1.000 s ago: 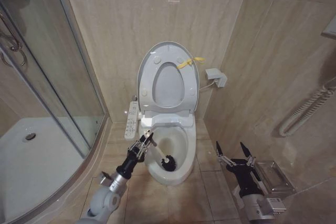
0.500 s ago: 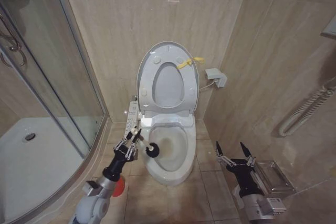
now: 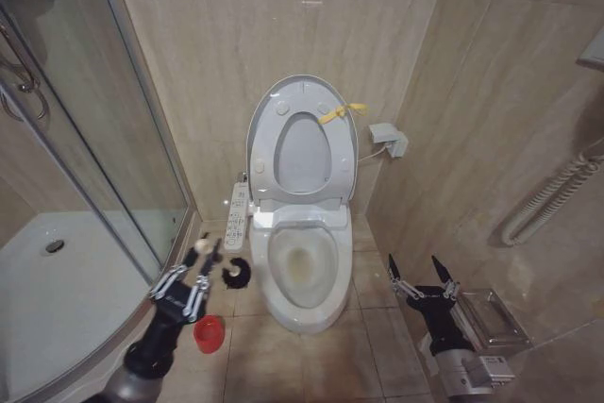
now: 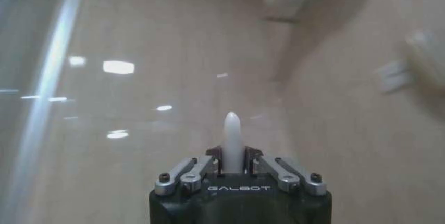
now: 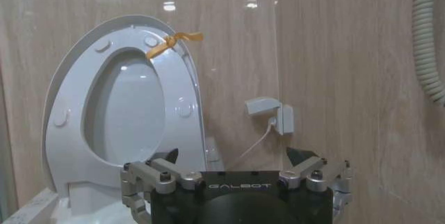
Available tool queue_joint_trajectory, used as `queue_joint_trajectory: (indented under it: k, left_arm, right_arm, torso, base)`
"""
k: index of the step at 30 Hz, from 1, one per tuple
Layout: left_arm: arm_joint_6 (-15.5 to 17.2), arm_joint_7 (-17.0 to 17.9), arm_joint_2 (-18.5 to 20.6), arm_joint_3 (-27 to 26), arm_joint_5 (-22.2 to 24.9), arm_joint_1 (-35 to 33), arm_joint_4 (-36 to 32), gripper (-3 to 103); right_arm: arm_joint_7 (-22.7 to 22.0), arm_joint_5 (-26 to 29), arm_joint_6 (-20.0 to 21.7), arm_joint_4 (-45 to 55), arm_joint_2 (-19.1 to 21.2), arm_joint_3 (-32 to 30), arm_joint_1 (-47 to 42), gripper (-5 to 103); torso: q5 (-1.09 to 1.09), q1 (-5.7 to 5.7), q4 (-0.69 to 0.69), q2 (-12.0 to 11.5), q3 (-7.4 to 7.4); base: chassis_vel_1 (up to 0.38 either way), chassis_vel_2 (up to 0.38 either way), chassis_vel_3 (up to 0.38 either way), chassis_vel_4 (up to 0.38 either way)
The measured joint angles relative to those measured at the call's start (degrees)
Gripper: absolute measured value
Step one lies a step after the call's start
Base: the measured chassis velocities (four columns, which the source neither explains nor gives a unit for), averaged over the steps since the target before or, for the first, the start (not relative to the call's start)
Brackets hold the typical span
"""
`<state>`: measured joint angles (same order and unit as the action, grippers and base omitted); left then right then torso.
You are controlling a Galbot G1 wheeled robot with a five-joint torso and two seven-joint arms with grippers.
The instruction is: Open the toilet lid, clean the toilet bowl with a toilet brush, close the toilet lid, and flush.
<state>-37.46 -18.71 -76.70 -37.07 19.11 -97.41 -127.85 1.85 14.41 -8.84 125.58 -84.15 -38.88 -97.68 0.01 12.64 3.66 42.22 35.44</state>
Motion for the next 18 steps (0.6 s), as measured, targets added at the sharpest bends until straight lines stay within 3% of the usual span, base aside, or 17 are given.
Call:
queue_joint_trajectory:
  k: [1, 3, 11, 13, 18]
  left_arm:
    - [-0.6, 4.8, -1.6, 0.2, -1.8, -0.7, -0.1, 22]
    - [-0.8, 11.2, -4.4, 1.1, -5.1, -1.5, -0.1, 22]
    - [0.3, 19.0, -5.1, 3.8, -7.8, -1.1, 5.3, 22]
    - [0.0, 21.4, -5.1, 2.4, -6.9, -0.8, 9.5, 22]
    - [-2.3, 22.5, -4.3, 0.6, -1.9, 1.4, 17.6, 22]
  right_arm:
    - [0.0, 0.0, 0.0, 0.0, 0.0, 0.0, 0.0, 100]
    - [0.0, 0.0, 0.0, 0.0, 0.0, 0.0, 0.0, 100]
    - [0.0, 0.0, 0.0, 0.0, 0.0, 0.0, 0.0, 100]
    - [0.0, 0.0, 0.0, 0.0, 0.0, 0.0, 0.0, 100]
    - [0.0, 0.0, 0.0, 0.0, 0.0, 0.0, 0.0, 100]
  torso:
    - [-0.01, 0.00, -0.01, 0.0, 0.00]
    - [-0.01, 0.00, -0.02, 0.0, 0.00]
    - [0.00, 0.01, 0.01, 0.0, 0.01]
    - [-0.02, 0.01, 0.00, 0.0, 0.01]
    - [-0.02, 0.01, -0.01, 0.0, 0.01]
  base:
    - [0.000, 0.000, 0.000, 0.000]
    - [0.000, 0.000, 0.000, 0.000]
    - [0.000, 0.000, 0.000, 0.000]
    - [0.000, 0.000, 0.000, 0.000]
    - [0.000, 0.000, 0.000, 0.000]
